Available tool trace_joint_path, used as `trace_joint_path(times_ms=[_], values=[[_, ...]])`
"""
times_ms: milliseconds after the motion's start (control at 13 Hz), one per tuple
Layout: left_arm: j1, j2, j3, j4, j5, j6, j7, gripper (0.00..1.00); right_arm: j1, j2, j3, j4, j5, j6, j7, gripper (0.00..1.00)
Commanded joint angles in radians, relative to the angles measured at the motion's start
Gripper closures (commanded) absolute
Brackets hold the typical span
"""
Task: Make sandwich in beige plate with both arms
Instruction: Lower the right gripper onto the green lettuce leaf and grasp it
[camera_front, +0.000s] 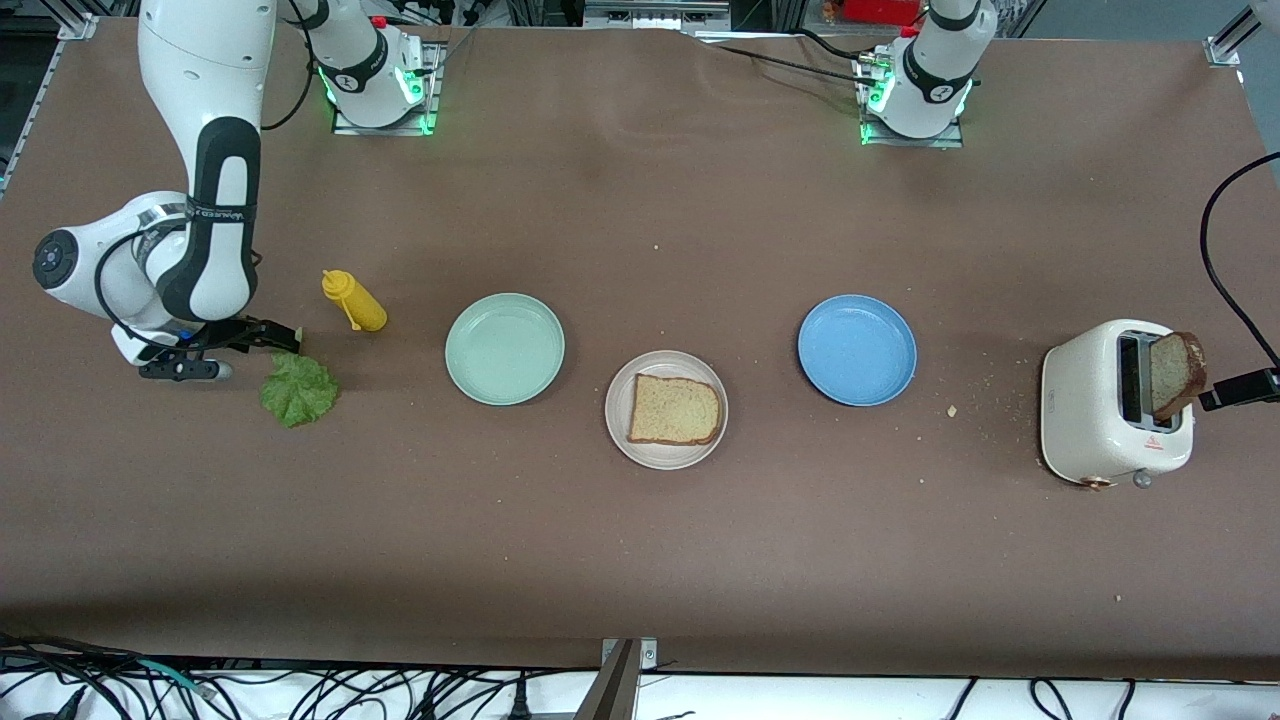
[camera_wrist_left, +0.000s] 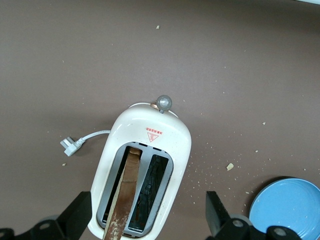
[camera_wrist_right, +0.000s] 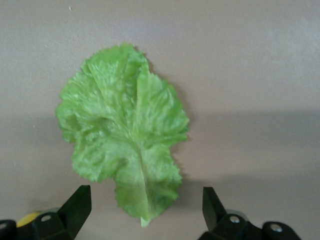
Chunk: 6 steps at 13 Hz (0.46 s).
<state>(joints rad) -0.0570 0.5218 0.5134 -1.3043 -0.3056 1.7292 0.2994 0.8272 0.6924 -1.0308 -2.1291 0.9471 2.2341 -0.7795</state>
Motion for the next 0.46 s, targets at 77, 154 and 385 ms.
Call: trace_joint_path(times_ms=[77, 154, 385], values=[[-0.003, -0.006, -0.004, -0.004, 0.034, 0.003, 0.003, 0.00, -0.005, 0.021, 0.023, 0.021, 0.076, 0.018, 0.000, 0.02], [-0.003, -0.006, -0.004, -0.004, 0.034, 0.003, 0.003, 0.00, -0.007, 0.027, 0.029, 0.024, 0.100, 0.019, 0.000, 0.02], [-0.003, -0.006, -0.004, -0.004, 0.034, 0.003, 0.003, 0.00, -0.031, 0.050, 0.070, 0.026, 0.172, 0.019, -0.003, 0.03]])
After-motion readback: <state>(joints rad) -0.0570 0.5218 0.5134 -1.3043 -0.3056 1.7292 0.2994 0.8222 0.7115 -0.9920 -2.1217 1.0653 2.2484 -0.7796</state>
